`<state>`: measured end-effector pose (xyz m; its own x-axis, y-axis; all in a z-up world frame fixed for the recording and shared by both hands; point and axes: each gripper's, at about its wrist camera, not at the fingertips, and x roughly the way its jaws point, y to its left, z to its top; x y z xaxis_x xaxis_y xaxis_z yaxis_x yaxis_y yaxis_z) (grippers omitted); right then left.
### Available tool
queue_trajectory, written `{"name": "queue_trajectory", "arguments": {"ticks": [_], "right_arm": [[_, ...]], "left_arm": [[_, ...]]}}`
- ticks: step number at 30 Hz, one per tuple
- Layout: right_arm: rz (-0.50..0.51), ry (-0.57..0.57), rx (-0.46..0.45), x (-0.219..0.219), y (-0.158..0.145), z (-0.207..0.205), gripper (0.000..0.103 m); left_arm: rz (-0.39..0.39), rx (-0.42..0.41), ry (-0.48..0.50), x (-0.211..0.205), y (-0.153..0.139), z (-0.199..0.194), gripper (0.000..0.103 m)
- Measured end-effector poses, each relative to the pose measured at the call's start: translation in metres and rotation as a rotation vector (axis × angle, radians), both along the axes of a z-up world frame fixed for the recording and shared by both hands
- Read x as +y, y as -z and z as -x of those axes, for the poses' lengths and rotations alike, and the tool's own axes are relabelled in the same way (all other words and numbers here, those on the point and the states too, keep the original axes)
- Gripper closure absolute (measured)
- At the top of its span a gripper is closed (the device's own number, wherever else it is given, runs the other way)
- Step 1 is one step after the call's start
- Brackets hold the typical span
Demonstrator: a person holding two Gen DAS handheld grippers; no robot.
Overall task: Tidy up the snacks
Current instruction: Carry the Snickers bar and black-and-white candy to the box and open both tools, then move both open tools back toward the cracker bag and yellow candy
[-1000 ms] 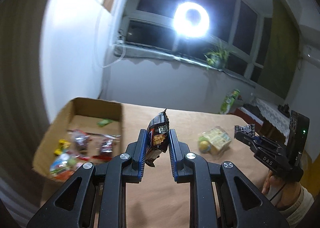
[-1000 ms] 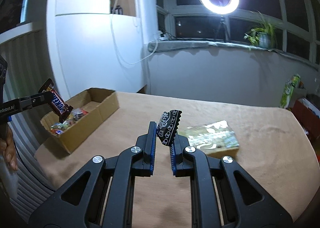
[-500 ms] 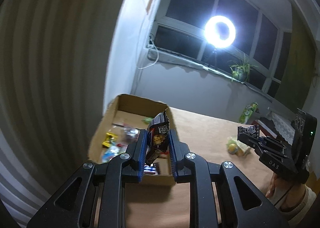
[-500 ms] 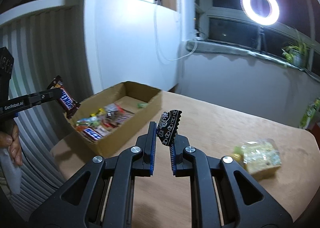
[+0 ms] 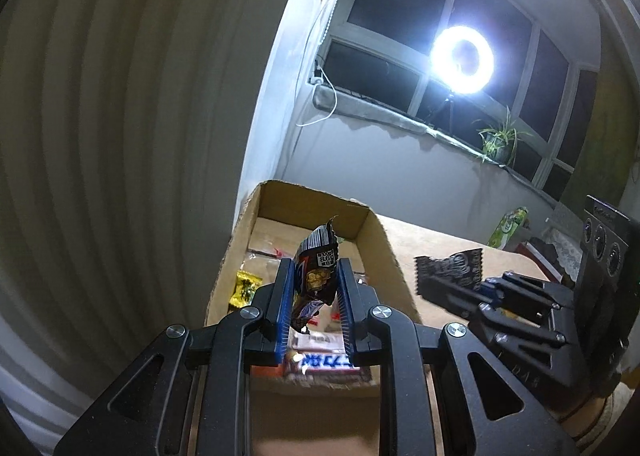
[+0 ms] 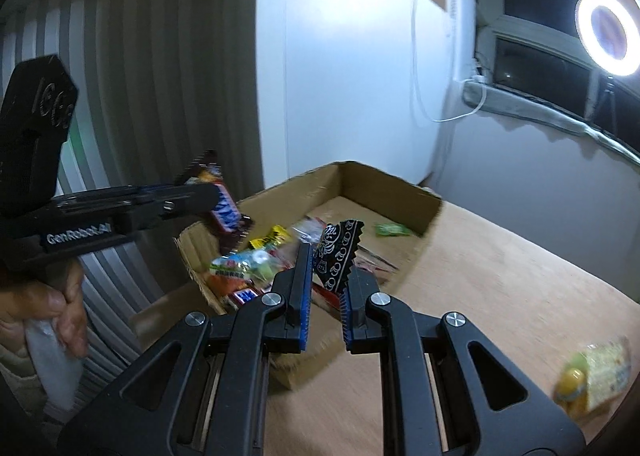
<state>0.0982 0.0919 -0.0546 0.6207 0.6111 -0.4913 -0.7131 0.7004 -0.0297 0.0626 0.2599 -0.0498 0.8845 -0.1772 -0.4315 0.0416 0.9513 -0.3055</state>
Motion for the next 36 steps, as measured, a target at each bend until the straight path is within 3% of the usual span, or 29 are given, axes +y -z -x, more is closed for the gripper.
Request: {"name": "queue_trajectory", "arguments": {"ticks": [7,8,9,10,11,12,13,16,25,36], "right_arm": [[0.023,-0.003,0.018,0.024,0.016,-0.029,0.09],[0.049,-0.002,0.037,0.028,0.021,-0.036,0.084],[0.063,-0.001,0.047,0.03,0.023,-0.04,0.079],[0.062,0.01,0.04,0.029,0.024,-0.041,0.066],[0.056,0.02,0.026,0.025,0.024,-0.04,0.05],[0.048,0.03,0.008,0.021,0.023,-0.038,0.044],[0.041,0.039,-0.01,0.017,0.022,-0.035,0.039],[0.043,0.044,-0.025,0.01,0.023,-0.03,0.039],[0.021,0.048,-0.017,-0.003,0.017,-0.014,0.039],[0.003,0.033,-0.043,-0.022,0.002,0.024,0.037]], "left_arm": [[-0.044,0.026,-0.01,-0.003,0.005,-0.034,0.082],[-0.066,0.035,-0.023,-0.005,0.005,-0.037,0.079],[-0.105,0.049,-0.043,-0.009,0.004,-0.039,0.066],[-0.137,0.048,-0.064,-0.012,0.002,-0.038,0.04],[-0.154,0.033,-0.073,-0.015,-0.001,-0.036,0.03],[-0.174,0.0,-0.081,-0.019,-0.005,-0.031,0.022],[-0.196,-0.019,-0.086,-0.022,-0.008,-0.026,0.022],[-0.225,-0.015,-0.088,-0.028,-0.012,-0.021,0.022],[-0.218,-0.019,-0.116,-0.022,-0.023,-0.008,0.022],[-0.241,-0.058,-0.125,-0.046,-0.045,0.014,0.022]]}}
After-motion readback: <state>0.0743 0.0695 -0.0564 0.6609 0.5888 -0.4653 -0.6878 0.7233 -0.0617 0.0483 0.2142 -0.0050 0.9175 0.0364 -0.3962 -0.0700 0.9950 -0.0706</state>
